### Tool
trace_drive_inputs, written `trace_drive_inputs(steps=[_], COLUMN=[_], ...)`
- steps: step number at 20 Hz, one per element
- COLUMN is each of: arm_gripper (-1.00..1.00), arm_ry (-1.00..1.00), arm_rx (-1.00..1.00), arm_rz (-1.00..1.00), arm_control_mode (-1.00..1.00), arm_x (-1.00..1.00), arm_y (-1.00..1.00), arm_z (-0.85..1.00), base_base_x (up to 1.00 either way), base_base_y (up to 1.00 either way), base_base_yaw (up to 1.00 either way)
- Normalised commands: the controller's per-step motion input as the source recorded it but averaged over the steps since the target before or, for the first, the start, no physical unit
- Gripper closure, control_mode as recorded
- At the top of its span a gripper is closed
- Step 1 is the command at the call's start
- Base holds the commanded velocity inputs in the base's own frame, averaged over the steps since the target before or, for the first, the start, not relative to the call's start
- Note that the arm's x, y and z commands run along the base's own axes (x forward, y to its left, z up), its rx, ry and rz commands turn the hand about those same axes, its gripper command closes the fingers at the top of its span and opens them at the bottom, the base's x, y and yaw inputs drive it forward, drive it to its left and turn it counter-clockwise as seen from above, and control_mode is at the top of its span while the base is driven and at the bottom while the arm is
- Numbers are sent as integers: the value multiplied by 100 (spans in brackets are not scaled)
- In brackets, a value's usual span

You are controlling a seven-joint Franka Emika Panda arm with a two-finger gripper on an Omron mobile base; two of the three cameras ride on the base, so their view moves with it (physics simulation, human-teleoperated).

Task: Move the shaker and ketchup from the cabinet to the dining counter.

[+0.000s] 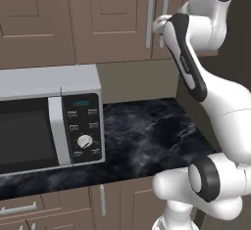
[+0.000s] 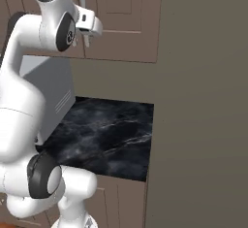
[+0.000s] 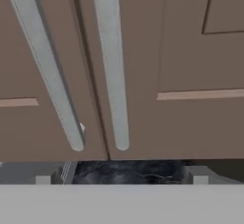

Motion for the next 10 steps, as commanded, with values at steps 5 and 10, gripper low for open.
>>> trace_drive_inputs(steps=[5, 10], arm_gripper=[-100, -100], arm_ry=[-22, -10], arm_rx=[7, 9], arm_rz=[0, 0], arm_control_mode=[-100, -100], arm_x=[48, 44], arm_y=[0, 0], arm_z=[0, 5], base_base_x=[0, 0], base_base_y=[0, 0], base_base_yaw=[0, 0])
